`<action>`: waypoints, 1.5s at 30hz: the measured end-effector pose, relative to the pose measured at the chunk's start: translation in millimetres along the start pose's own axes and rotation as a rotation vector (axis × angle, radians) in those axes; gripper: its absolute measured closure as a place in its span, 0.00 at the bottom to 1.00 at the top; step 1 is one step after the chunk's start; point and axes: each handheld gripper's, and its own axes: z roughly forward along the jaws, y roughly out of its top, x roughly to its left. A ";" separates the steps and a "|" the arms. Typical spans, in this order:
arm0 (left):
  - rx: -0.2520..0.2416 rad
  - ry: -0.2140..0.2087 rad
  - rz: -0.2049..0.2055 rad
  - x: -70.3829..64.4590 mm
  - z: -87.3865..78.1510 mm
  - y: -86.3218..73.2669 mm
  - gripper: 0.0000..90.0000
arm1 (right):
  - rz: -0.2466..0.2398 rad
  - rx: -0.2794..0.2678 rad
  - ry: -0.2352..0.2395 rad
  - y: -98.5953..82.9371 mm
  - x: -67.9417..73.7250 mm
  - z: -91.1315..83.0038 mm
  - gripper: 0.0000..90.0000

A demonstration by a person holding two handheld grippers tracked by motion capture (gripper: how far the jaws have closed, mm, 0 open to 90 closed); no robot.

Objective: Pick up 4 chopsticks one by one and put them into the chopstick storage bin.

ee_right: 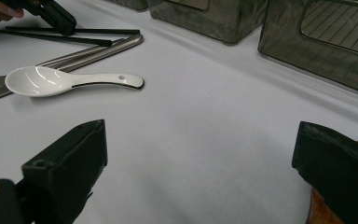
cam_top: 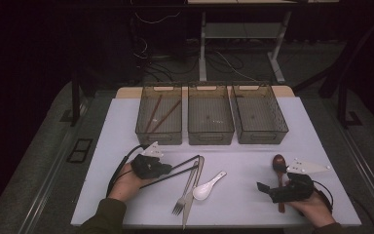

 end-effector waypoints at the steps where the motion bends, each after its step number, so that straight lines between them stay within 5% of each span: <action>1: 0.000 -0.001 0.000 0.4 -0.4 0.2 0.95 | 0.002 -0.001 0.003 0.0 0.0 0.2 0.03; 33: -0.099 -0.010 -0.045 -1.7 -40.4 21.6 0.95 | 0.023 -0.013 0.013 0.6 2.5 5.8 0.03; 45: -0.151 0.012 -0.064 8.0 -54.2 44.7 0.95 | 0.026 -0.009 0.009 0.4 2.2 5.8 0.03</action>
